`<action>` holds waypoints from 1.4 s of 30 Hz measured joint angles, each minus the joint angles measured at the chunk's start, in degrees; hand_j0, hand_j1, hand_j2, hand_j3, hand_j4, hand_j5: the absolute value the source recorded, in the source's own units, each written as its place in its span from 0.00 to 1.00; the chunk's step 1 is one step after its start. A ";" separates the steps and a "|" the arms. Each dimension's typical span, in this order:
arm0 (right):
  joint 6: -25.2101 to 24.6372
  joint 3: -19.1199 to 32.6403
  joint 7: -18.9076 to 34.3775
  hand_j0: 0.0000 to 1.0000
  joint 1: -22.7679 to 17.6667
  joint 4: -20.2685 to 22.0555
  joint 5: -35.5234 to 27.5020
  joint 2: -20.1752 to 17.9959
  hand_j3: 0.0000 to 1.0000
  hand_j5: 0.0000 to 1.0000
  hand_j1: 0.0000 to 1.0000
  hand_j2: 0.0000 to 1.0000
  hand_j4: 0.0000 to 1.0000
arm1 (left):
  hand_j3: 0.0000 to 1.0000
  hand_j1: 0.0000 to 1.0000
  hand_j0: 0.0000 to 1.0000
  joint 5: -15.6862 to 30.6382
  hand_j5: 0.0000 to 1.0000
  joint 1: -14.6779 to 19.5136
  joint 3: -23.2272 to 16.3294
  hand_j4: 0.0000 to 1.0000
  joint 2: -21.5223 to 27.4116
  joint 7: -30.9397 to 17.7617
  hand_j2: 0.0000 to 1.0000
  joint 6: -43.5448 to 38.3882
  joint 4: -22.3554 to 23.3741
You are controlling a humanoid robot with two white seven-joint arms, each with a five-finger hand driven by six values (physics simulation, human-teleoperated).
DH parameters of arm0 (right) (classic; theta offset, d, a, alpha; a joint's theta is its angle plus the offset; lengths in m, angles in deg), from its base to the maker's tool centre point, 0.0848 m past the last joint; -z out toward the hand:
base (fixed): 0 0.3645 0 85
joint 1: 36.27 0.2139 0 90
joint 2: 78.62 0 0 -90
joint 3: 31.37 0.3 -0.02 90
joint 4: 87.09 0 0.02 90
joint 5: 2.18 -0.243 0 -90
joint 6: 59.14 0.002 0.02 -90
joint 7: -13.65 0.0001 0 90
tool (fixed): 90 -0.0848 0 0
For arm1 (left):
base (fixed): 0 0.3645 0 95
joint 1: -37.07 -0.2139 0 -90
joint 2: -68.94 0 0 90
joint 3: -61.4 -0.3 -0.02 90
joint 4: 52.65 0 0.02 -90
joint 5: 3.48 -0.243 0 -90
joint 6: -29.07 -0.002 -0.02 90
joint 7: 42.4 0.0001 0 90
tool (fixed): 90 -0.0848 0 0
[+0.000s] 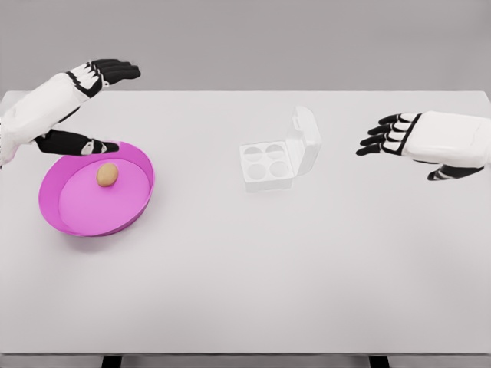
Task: Pack egg into the box and close the box lid
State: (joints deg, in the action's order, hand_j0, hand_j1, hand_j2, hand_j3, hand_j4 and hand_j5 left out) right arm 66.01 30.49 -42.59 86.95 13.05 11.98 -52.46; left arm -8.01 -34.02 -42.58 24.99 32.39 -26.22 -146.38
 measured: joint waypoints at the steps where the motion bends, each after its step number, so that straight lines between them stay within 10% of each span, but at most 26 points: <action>1: 0.00 0.14 0.23 1.00 -0.08 0.01 0.04 0.11 1.00 1.00 1.00 1.00 1.00 | 1.00 1.00 1.00 -0.29 1.00 -1.50 -0.08 1.00 -0.18 0.01 1.00 0.12 1.67; 17: 0.01 0.20 0.51 1.00 -1.14 -2.88 -1.14 -4.79 1.00 1.00 1.00 1.00 1.00 | 1.00 1.00 1.00 -5.96 1.00 -1.50 2.50 1.00 -0.34 -1.16 1.00 0.36 7.49; 22: 0.08 4.11 1.13 1.00 -6.84 -3.50 -1.25 -2.63 1.00 1.00 1.00 1.00 1.00 | 1.00 1.00 1.00 -7.52 1.00 7.72 2.26 1.00 -2.06 -15.25 1.00 0.36 13.28; 30: 0.01 19.30 1.26 1.00 -13.27 -3.57 -1.17 -0.52 1.00 1.00 1.00 1.00 1.00 | 1.00 1.00 1.00 -6.88 1.00 19.23 -0.34 1.00 -7.39 -19.48 1.00 0.36 26.05; 42: 0.02 23.30 1.27 1.00 -16.61 -3.21 -0.91 2.19 1.00 1.00 1.00 1.00 1.00 | 1.00 1.00 1.00 -10.77 1.00 19.77 -7.65 1.00 -7.14 -19.81 1.00 0.46 31.35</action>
State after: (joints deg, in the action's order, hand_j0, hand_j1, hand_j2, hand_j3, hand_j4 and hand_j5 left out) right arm 66.03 53.79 -41.32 70.34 9.84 11.08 -50.27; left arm -18.79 -14.25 -50.22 17.85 12.58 -25.77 -115.04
